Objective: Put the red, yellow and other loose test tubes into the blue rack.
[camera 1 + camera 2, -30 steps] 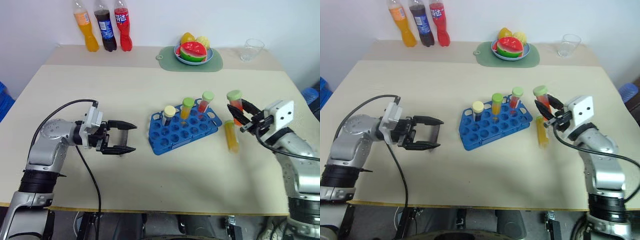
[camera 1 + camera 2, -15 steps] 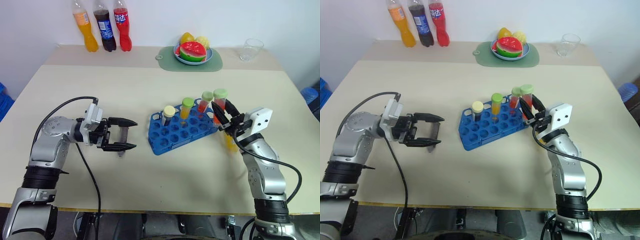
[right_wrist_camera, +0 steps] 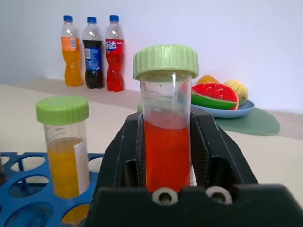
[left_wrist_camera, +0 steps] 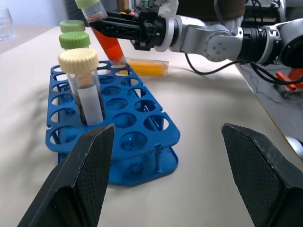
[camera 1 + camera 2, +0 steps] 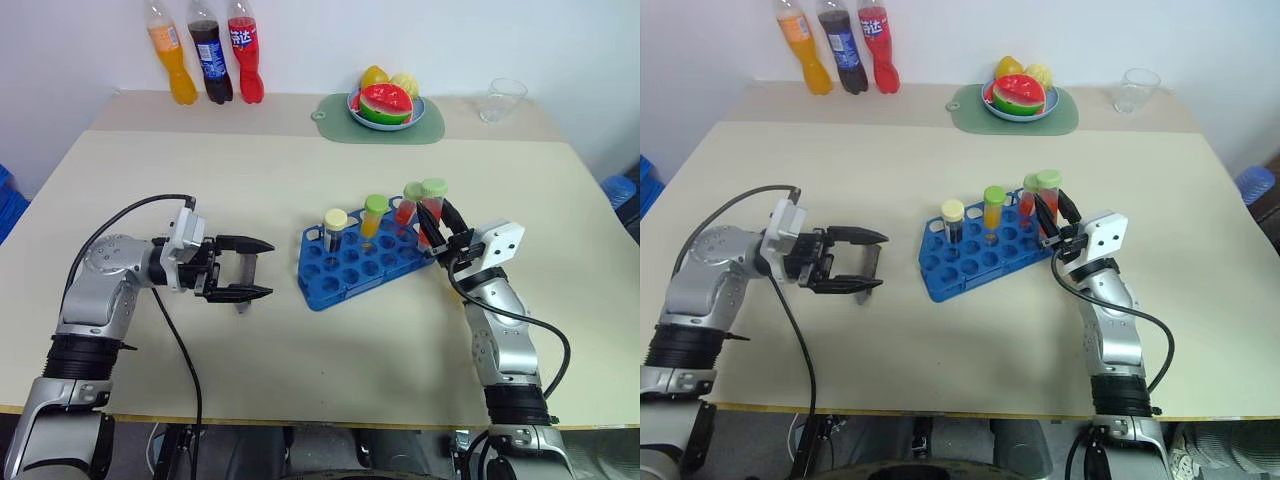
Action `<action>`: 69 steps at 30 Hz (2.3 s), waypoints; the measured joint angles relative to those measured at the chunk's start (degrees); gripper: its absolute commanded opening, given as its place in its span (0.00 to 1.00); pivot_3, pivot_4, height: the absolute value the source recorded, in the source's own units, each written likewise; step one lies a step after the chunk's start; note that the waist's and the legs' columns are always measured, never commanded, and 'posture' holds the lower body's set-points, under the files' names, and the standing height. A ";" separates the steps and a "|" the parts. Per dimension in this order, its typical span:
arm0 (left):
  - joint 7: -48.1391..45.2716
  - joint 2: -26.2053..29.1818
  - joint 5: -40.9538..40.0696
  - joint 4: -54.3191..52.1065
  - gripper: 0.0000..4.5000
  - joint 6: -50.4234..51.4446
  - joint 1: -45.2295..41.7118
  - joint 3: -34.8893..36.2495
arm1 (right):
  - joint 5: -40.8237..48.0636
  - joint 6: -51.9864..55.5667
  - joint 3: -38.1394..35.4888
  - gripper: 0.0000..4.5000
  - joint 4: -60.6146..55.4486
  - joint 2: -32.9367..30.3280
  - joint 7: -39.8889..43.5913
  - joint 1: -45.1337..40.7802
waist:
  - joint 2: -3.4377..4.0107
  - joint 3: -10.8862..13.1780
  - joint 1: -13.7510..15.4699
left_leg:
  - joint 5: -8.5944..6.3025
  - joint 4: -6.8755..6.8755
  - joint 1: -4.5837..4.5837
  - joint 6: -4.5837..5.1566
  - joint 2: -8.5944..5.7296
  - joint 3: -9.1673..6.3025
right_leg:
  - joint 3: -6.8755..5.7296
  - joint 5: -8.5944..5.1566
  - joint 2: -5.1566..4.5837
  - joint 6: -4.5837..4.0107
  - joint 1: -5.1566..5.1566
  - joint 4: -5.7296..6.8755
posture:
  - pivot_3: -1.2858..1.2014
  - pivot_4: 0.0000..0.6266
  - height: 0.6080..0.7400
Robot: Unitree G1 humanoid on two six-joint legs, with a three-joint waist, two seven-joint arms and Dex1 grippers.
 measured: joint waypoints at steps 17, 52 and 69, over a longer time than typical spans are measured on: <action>1.17 0.08 -0.05 -0.88 0.82 0.13 0.89 0.06 | -1.25 -4.39 1.40 0.96 5.30 3.94 -2.08 4.94 | 0.07 0.03 -0.14 | 0.00 -0.05 0.28 0.00 0.01 0.06 | 0.05 -0.10 0.00 -0.17 0.14 0.21 | 0.52 0.24 1.00; -0.71 -3.01 0.67 0.12 0.82 -0.19 1.00 -1.53 | 24.53 96.93 -6.96 0.98 -16.53 -32.82 -5.35 -10.93 | -0.01 0.04 0.06 | -0.03 -0.03 -0.14 0.05 0.01 -0.06 | 0.06 -0.13 -0.02 -0.22 -0.21 0.09 | 0.52 0.24 1.00; -2.98 -1.30 0.67 -1.32 0.82 0.50 1.02 -2.02 | 12.57 89.07 12.73 0.37 -2.64 -36.65 4.18 -21.10 | -0.05 0.02 -0.22 | -0.02 -0.01 -0.28 0.05 0.02 -0.05 | -0.02 -0.08 0.00 -0.14 -0.28 -0.01 | 0.52 0.24 1.00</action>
